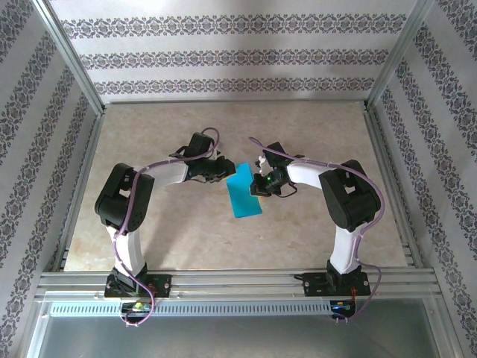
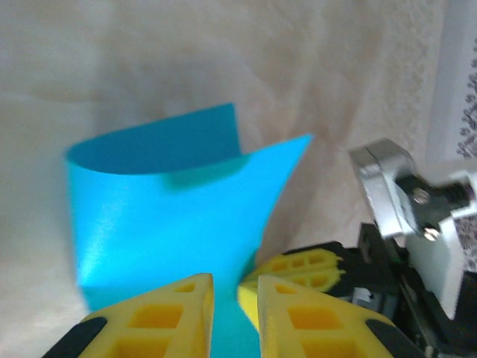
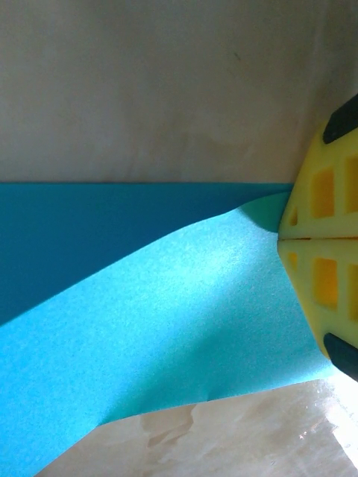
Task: Fold a paper plane with a square sheet of paper (pick it up from the middle)
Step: First fold the square sheet of paper in half at the center of the table.
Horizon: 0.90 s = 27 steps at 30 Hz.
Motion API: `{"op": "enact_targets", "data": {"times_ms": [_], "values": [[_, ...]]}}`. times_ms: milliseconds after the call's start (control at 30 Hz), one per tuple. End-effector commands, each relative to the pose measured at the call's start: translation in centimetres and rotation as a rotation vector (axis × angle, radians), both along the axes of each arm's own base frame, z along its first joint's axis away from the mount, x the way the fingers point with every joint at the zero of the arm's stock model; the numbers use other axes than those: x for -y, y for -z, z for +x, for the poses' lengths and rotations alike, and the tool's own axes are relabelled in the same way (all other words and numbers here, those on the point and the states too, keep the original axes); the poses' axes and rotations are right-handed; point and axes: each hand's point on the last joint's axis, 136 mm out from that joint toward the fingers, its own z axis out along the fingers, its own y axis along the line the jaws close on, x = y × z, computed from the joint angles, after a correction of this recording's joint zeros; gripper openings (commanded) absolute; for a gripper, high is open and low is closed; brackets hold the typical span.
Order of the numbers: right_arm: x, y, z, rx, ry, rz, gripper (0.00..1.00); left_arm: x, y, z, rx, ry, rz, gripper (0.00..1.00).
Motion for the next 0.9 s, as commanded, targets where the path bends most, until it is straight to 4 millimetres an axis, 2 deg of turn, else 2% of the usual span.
{"op": "enact_targets", "data": {"times_ms": [0,233,500,700,867], "values": [[7.1,6.7,-5.6,-0.227,0.042,-0.339,0.08,1.0,0.6,0.5,-0.008,0.017,-0.022,0.23],[7.3,6.9,-5.8,-0.231,0.039,-0.347,0.08,0.1,3.5,1.3,-0.042,0.006,0.064,0.23],[7.5,7.0,-6.1,-0.234,0.038,-0.356,0.08,-2.7,6.7,1.9,-0.072,-0.040,0.168,0.23],[7.8,7.1,-6.2,-0.235,0.040,-0.363,0.08,-4.9,7.5,3.0,-0.072,-0.085,0.202,0.23],[7.9,7.1,-6.3,-0.235,0.036,-0.367,0.08,-6.4,7.0,4.8,-0.055,-0.113,0.226,0.23]]}}
